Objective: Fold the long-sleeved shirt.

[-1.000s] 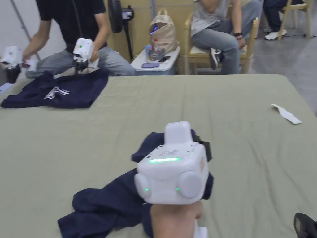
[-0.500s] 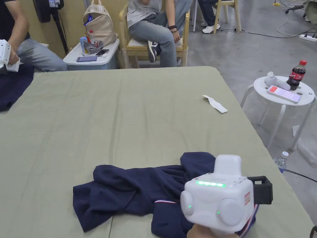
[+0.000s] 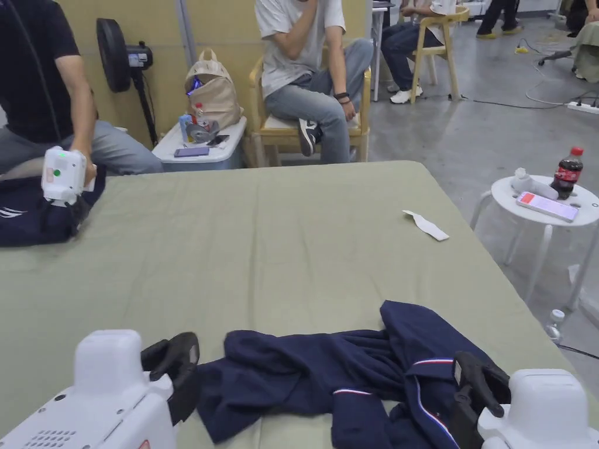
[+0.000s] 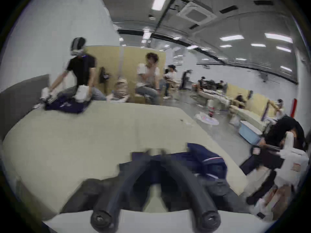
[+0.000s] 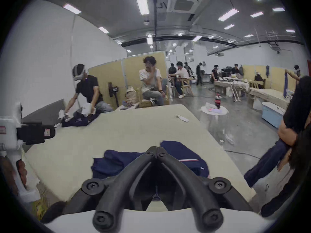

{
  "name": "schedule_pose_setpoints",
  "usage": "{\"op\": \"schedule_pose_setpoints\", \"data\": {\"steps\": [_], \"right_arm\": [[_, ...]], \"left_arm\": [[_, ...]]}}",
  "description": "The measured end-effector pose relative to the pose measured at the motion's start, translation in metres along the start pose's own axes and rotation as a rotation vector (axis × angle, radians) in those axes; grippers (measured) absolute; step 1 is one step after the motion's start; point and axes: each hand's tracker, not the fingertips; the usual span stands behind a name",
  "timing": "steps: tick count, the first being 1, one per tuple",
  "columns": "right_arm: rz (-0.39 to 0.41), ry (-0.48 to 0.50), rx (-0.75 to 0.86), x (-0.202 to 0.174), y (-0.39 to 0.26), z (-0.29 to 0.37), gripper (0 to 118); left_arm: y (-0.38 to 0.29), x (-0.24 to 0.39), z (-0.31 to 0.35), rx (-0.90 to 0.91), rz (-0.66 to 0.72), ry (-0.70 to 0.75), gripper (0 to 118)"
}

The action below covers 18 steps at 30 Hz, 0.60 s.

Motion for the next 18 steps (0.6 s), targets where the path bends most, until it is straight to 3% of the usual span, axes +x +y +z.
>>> {"op": "schedule_pose_setpoints", "data": {"steps": [1,9,14,18], "right_arm": [[0.010,0.014,0.004,-0.011,0.001,0.000,1],[0.075,0.094,-0.052,-0.063,-0.005,-0.009,1],[0.099,0.082,-0.087,-0.063,-0.009,-0.019,1],[0.107,0.058,-0.099,-0.049,-0.010,-0.030,1]], "left_arm": [[-0.008,-0.016,0.007,0.014,0.058,0.096,0],[-0.059,-0.058,-0.002,-0.151,0.123,0.054,0],[-0.055,-0.040,-0.027,-0.165,0.119,0.023,0],[-0.033,-0.029,-0.095,-0.104,0.039,0.045,0]]}}
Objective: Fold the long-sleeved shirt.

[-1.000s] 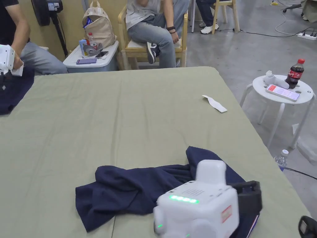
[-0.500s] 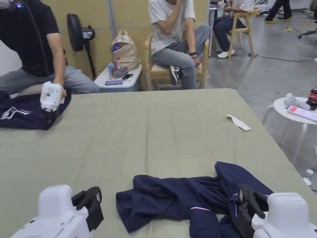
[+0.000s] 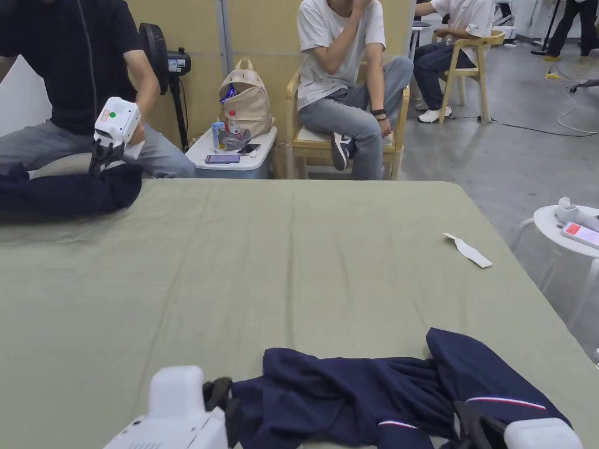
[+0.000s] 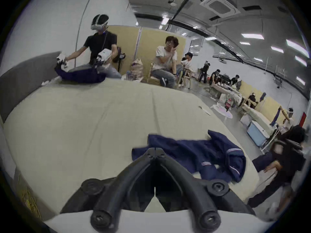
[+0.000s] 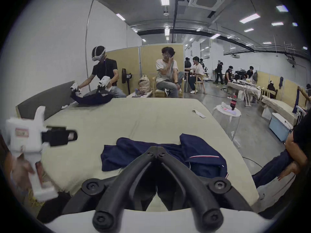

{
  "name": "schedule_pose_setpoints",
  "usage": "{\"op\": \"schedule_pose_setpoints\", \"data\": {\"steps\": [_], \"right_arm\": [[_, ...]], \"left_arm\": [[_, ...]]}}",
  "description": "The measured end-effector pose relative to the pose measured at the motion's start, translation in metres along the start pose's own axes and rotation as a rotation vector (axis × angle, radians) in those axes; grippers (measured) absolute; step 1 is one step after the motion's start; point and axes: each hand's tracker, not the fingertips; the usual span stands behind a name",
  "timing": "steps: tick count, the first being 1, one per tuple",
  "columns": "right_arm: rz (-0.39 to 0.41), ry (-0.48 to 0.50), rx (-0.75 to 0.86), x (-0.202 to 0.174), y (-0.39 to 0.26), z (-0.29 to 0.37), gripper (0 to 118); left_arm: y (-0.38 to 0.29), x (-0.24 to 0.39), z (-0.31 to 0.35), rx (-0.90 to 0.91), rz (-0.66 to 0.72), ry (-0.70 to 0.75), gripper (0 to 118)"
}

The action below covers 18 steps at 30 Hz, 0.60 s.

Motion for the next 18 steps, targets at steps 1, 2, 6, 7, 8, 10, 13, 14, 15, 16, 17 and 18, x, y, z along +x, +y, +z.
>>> {"op": "schedule_pose_setpoints", "data": {"steps": [1,2,6,7,8,10,13,14,15,16,17,18], "right_arm": [[-0.006,-0.008,-0.005,0.007,-0.002,-0.002,1],[-0.017,-0.017,-0.010,0.014,-0.003,-0.005,1],[-0.031,-0.075,-0.052,0.041,-0.014,-0.019,1],[-0.022,-0.100,-0.070,0.048,-0.018,-0.023,1],[-0.022,-0.118,-0.094,0.055,-0.021,-0.028,1],[-0.049,-0.133,-0.123,0.069,-0.028,-0.033,1],[-0.093,-0.169,-0.147,0.088,-0.040,-0.040,1],[-0.099,-0.176,-0.159,0.092,-0.043,-0.043,1],[-0.098,-0.179,-0.169,0.095,-0.045,-0.046,1],[-0.094,-0.181,-0.176,0.097,-0.048,-0.048,1],[-0.094,-0.181,-0.181,0.098,-0.050,-0.048,1],[-0.100,-0.178,-0.187,0.099,-0.050,-0.048,1]], "left_arm": [[0.008,0.003,-0.024,-0.005,-0.002,0.028,0],[0.017,0.004,-0.054,-0.035,-0.005,0.006,0],[0.025,0.018,-0.173,-0.293,-0.036,-0.041,85],[0.018,0.019,-0.198,-0.322,-0.049,-0.026,82],[0.006,0.014,-0.229,-0.367,-0.071,0.011,79],[-0.010,0.011,-0.263,-0.477,-0.070,0.062,78],[-0.027,0.011,-0.267,-0.410,-0.058,0.024,80],[-0.024,0.015,-0.271,-0.402,-0.081,0.046,78],[-0.027,0.017,-0.276,-0.481,-0.068,0.063,70],[-0.024,0.018,-0.272,-0.449,-0.070,0.062,70],[-0.021,0.018,-0.272,-0.447,-0.070,0.058,65],[-0.018,0.020,-0.271,-0.431,-0.081,0.075,45]]}}
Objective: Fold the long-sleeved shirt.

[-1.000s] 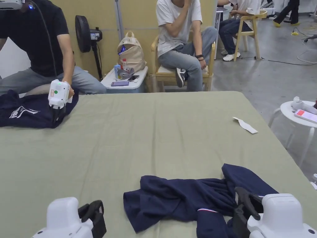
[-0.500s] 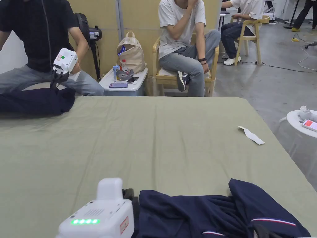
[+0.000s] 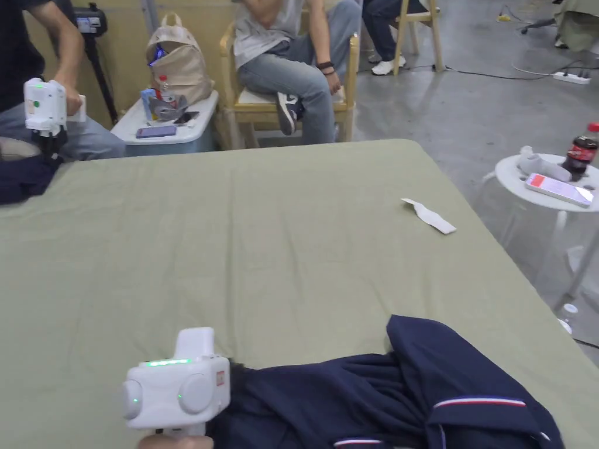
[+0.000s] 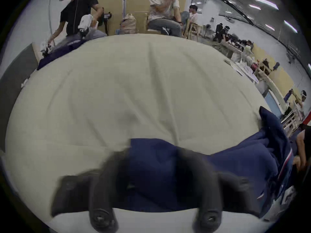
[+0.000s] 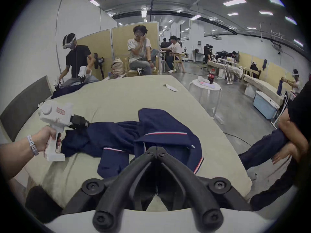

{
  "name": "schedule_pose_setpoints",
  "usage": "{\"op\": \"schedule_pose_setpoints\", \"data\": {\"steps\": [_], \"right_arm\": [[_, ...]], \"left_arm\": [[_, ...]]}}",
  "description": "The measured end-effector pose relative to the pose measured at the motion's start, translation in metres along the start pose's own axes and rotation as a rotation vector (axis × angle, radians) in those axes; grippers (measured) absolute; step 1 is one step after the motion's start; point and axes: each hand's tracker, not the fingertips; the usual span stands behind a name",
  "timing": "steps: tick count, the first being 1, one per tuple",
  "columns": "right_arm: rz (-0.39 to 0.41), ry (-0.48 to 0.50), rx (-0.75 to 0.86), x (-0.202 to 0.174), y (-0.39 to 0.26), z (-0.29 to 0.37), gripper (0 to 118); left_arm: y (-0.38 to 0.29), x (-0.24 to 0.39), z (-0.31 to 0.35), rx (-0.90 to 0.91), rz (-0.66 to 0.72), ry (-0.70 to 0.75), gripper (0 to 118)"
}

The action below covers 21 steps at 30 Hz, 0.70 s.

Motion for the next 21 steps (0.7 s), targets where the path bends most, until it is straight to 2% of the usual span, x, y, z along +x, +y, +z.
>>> {"op": "schedule_pose_setpoints", "data": {"steps": [1,2,5,11,14,16,17,19,20,21], "right_arm": [[-0.016,0.009,-0.004,0.001,0.001,0.001,1],[-0.028,0.016,-0.003,0.002,0.002,0.003,1],[-0.023,0.015,0.015,0.004,0.004,0.014,1],[-0.040,-0.026,0.075,0.017,0.009,0.041,1],[-0.042,-0.046,0.109,0.022,0.009,0.055,1],[-0.046,-0.043,0.107,0.024,0.008,0.057,2],[-0.045,-0.043,0.102,0.024,0.006,0.057,6],[-0.048,-0.005,0.064,0.022,0.004,0.050,48],[-0.067,0.046,0.028,0.019,0.002,0.043,59],[-0.081,0.080,0.001,0.015,0.001,0.036,63]], "left_arm": [[0.003,-0.001,0.004,0.008,-0.026,0.078,9],[0.001,-0.007,0.013,0.003,-0.018,0.033,1],[-0.002,-0.007,0.064,0.140,-0.049,-0.040,1],[-0.030,-0.016,0.242,0.437,0.004,-0.202,1],[-0.056,-0.024,0.301,0.527,-0.005,-0.194,1],[-0.069,-0.027,0.324,0.520,-0.011,-0.188,1],[-0.075,-0.029,0.332,0.521,-0.008,-0.189,1],[-0.082,-0.032,0.335,0.512,0.010,-0.183,1],[-0.085,-0.033,0.333,0.500,0.008,-0.175,1],[-0.086,-0.034,0.329,0.481,0.005,-0.165,1]]}}
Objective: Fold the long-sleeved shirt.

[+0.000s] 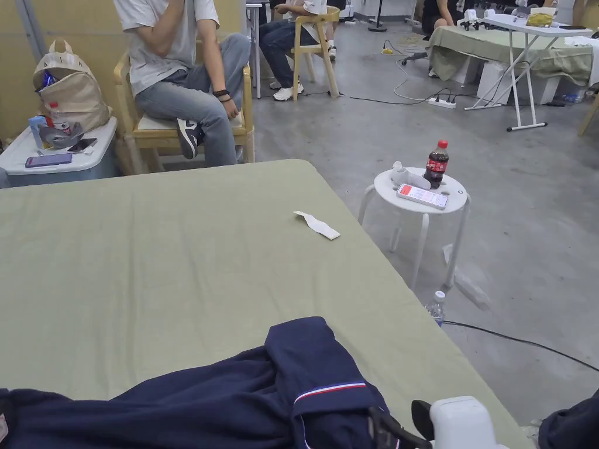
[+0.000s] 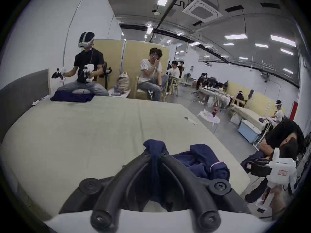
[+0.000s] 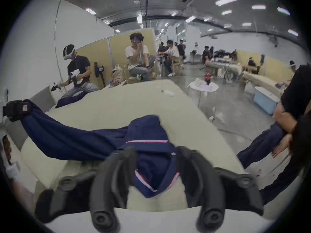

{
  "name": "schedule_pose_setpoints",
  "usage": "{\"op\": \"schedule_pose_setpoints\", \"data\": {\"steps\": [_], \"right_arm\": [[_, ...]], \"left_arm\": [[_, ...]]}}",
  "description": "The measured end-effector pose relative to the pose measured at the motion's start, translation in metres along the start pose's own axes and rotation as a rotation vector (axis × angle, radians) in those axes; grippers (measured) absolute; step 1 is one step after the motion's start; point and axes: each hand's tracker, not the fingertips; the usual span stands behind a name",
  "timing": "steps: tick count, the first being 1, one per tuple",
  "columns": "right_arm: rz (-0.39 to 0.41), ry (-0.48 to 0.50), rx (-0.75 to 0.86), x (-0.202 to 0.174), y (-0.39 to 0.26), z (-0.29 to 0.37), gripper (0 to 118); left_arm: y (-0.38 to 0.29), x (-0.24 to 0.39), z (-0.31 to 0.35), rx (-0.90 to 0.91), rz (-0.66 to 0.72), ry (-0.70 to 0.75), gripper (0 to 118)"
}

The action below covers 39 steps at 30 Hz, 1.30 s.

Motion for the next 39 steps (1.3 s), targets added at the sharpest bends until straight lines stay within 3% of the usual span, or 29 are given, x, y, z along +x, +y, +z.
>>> {"op": "schedule_pose_setpoints", "data": {"steps": [3,6,10,11,13,14,17,21,22,24,30,39], "right_arm": [[0.010,0.067,-0.040,-0.026,-0.010,-0.033,65],[0.092,0.054,-0.127,-0.062,-0.014,-0.075,65],[0.087,0.023,-0.235,-0.080,-0.027,-0.123,63],[0.073,0.028,-0.233,-0.080,-0.030,-0.130,59],[0.095,-0.068,-0.222,-0.079,-0.036,-0.138,19],[0.099,-0.100,-0.216,-0.075,-0.039,-0.141,8],[-0.012,-0.025,-0.177,-0.065,-0.033,-0.135,5],[-0.035,-0.025,-0.033,-0.055,-0.006,-0.088,4],[-0.027,-0.003,0.012,-0.051,-0.001,-0.074,4],[0.017,-0.050,0.128,-0.046,0.024,-0.037,4],[0.030,-0.083,0.359,-0.017,0.093,0.051,4],[0.055,-0.010,0.561,-0.016,0.228,0.107,4]], "left_arm": [[-0.008,-0.005,-0.008,-0.026,0.023,0.021,1],[-0.014,-0.012,-0.022,-0.048,0.060,0.028,1],[-0.022,-0.025,-0.031,-0.077,0.079,0.040,1],[-0.023,-0.028,-0.032,-0.082,0.087,0.038,1],[-0.021,-0.027,-0.033,-0.094,0.090,0.037,1],[-0.023,-0.029,-0.035,-0.101,0.089,0.036,1],[-0.029,-0.029,-0.040,-0.124,0.075,0.048,1],[-0.033,-0.026,-0.043,-0.130,0.084,0.080,1],[-0.031,-0.026,-0.039,-0.120,0.093,0.083,1],[-0.023,-0.036,-0.023,-0.077,0.106,0.068,1],[0.027,-0.056,0.039,0.117,0.060,0.102,1],[0.169,-0.114,0.096,0.329,0.076,0.173,1]]}}
